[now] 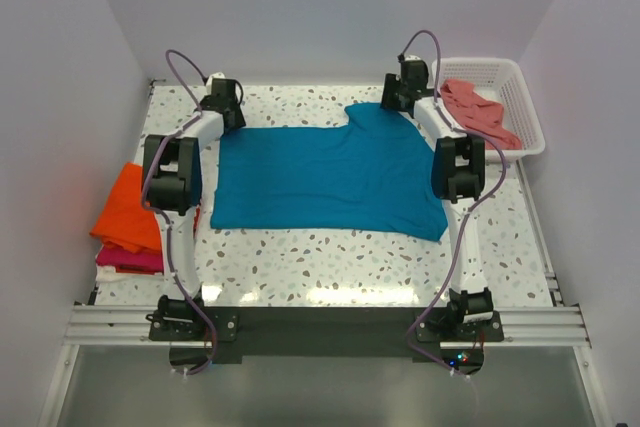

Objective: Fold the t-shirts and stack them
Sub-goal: Fold the tshirt

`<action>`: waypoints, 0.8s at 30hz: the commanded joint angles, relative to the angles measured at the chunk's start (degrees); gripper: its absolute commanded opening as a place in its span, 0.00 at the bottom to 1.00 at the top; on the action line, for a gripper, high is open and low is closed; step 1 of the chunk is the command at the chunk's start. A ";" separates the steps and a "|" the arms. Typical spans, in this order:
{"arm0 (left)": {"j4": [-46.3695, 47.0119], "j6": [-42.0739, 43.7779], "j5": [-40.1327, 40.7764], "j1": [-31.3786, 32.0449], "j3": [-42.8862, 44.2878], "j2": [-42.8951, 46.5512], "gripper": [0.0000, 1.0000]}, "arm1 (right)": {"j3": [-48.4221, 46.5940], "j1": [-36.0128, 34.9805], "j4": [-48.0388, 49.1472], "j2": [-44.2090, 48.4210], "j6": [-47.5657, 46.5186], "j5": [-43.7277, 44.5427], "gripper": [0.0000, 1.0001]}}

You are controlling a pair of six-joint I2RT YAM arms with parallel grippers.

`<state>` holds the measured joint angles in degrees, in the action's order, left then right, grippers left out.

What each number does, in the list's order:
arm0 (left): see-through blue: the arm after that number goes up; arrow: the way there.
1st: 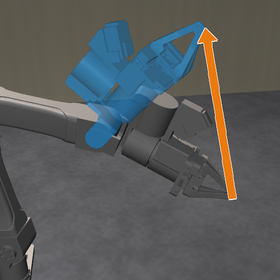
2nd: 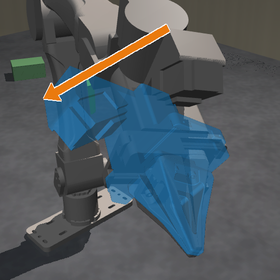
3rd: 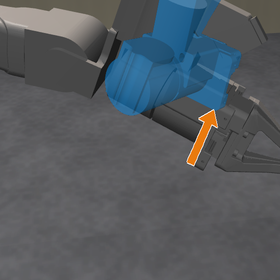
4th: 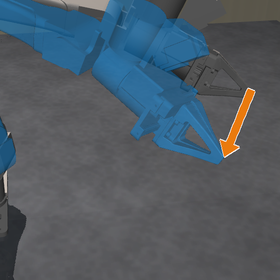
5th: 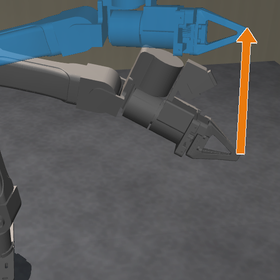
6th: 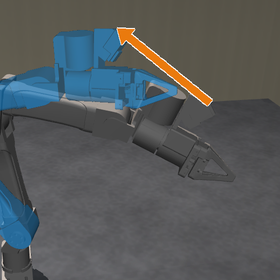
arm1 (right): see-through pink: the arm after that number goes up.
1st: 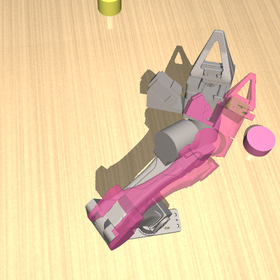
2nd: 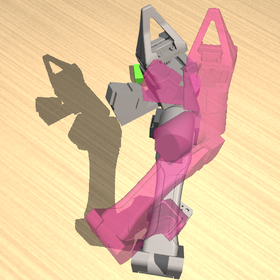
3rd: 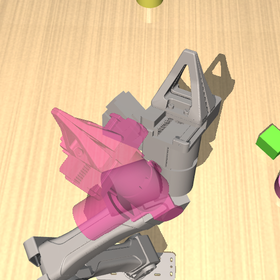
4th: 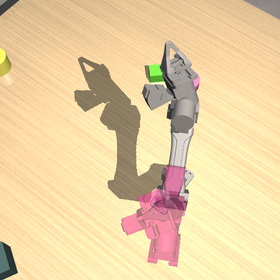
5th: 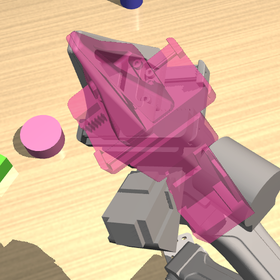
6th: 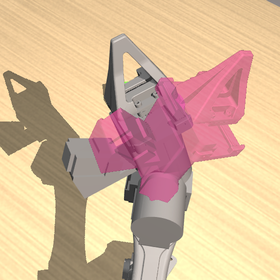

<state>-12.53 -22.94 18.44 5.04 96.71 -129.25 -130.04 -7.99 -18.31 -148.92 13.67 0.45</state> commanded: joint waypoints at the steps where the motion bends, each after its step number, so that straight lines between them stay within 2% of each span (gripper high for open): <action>1: 0.93 0.79 0.02 -0.64 2.44 -0.21 0.57 | 0.57 -0.45 3.54 0.30 -0.05 -0.36 0.51; 7: 0.76 -0.09 0.11 -0.64 2.35 -0.91 0.51 | 2.07 -0.54 3.72 0.74 -0.22 -0.36 0.42; 12: 0.76 -0.61 0.11 -0.64 2.52 -1.09 0.43 | 2.95 -0.54 3.89 1.44 -0.31 -0.36 0.32; 19: 0.41 -0.79 -0.42 -0.64 3.75 -2.32 0.19 | 2.42 -0.54 3.63 1.97 -0.40 -0.36 0.17; 24: 0.32 -0.79 -0.24 -0.64 4.19 -2.23 0.10 | 2.77 -0.45 3.80 3.02 -0.40 -0.36 0.06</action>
<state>-12.97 -23.42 18.20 4.89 98.30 -131.28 -127.57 -8.25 -15.40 -148.90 13.82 0.45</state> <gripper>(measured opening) 0.117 0.074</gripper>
